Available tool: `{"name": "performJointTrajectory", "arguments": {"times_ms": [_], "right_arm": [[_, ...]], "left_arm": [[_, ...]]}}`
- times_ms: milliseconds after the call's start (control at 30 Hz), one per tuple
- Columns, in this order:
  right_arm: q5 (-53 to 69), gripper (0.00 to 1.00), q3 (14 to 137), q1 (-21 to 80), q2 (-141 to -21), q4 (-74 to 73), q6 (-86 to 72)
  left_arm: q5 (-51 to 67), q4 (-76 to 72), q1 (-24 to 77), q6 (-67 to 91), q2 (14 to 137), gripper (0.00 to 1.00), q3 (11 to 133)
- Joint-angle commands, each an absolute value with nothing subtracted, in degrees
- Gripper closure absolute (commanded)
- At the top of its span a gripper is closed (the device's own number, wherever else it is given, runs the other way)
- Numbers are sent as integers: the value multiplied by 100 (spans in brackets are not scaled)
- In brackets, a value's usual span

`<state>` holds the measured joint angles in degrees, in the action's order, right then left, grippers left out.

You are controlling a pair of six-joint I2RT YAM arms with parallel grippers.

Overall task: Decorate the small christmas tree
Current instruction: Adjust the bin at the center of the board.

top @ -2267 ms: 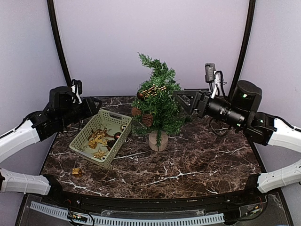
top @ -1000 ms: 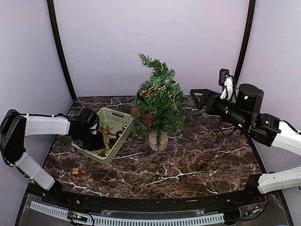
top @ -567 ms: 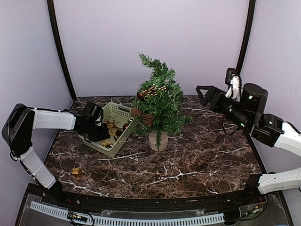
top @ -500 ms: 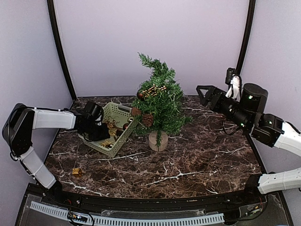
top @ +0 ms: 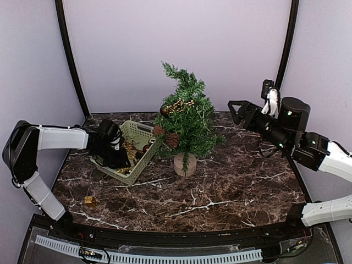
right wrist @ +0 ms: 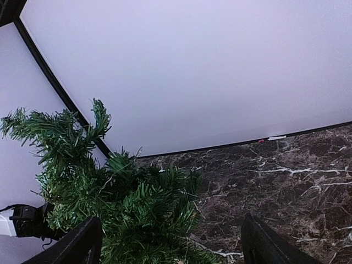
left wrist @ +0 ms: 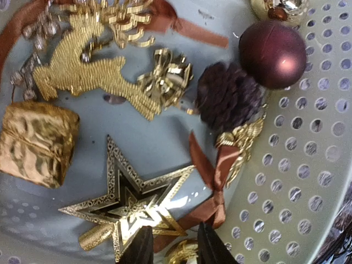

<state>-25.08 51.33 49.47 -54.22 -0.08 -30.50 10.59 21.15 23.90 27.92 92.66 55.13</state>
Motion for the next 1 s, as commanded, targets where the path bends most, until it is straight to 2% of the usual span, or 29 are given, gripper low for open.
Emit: {"name": "performJointTrajectory", "arguments": {"times_ms": [0,233,533,700,800,867,967], "right_arm": [[-2438,12,5358,4913,-5355,111,-2867],[-2496,11,5345,4911,-5251,161,-2818],[-2547,11,5222,4909,-5030,73,-2945],[-2583,11,5213,4909,-5009,41,-2962],[-2622,11,5254,4913,-5117,62,-2932],[-2607,11,5336,4913,-5214,53,-2900],[-2599,12,5485,4913,-5354,25,-2826]], "left_arm": [[1351,2643,2391,2654,8807,68,5075],[1800,3300,2472,2569,8266,68,4711],[1979,3783,3404,2962,7793,68,4290],[1678,3984,3610,3384,6939,69,4218],[1317,4072,3612,3507,6505,65,4376],[758,4281,3601,3559,6462,61,4479],[563,4507,3517,3529,6635,60,4492]]}}
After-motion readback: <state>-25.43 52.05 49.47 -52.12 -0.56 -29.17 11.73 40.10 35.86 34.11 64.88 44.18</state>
